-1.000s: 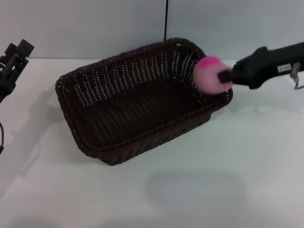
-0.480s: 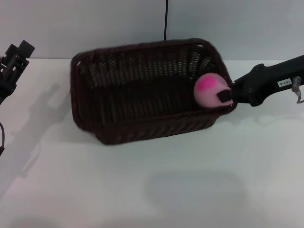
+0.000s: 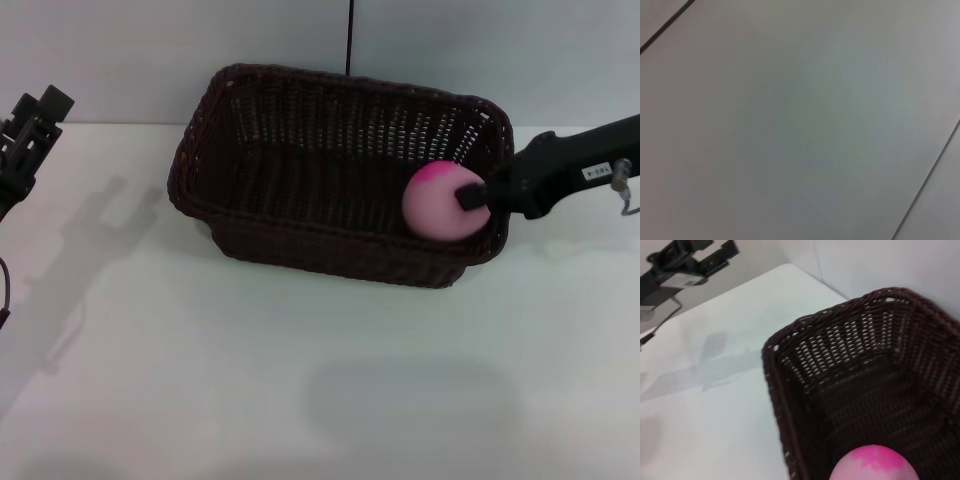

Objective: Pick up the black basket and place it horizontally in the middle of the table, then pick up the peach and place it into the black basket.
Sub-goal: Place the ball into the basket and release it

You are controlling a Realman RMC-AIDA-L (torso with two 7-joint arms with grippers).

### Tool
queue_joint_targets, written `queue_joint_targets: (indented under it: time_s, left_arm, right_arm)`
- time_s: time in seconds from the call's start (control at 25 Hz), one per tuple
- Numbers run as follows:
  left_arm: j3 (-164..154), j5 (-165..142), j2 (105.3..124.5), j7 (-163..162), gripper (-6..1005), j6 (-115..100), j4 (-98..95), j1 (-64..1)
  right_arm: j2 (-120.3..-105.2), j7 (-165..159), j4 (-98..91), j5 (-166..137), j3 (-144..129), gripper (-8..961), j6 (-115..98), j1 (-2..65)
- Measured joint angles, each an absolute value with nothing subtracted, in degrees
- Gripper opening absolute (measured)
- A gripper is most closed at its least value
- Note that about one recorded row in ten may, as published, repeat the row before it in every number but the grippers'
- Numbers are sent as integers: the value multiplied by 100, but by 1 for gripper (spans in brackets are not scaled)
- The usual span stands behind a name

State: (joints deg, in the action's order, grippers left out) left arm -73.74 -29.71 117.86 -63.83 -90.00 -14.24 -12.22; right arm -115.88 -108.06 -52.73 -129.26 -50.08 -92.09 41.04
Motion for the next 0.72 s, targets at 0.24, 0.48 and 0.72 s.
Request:
queue_joint_targets:
  time_s: [0.24,0.48,0.72]
  left_arm:
    - [-7374,-2992,11786,-6386,713,-8987,-1423,-1229]
    - [-7374,-3004,11786,-6388,713,-8982,-1423,-1247]
    - [-7362,-2974,11782,-6388,713,-8973,-1424,-1258]
  right_arm:
    - [-11743,-10812,-5215,-12912,-5000,149,-8710,4047]
    - [-11778,-10608,-5236,-12565,-4953,208,-8637,3902]
    - [-11784,-9642,-5246,-10850,-4560,474,-8722,3264]
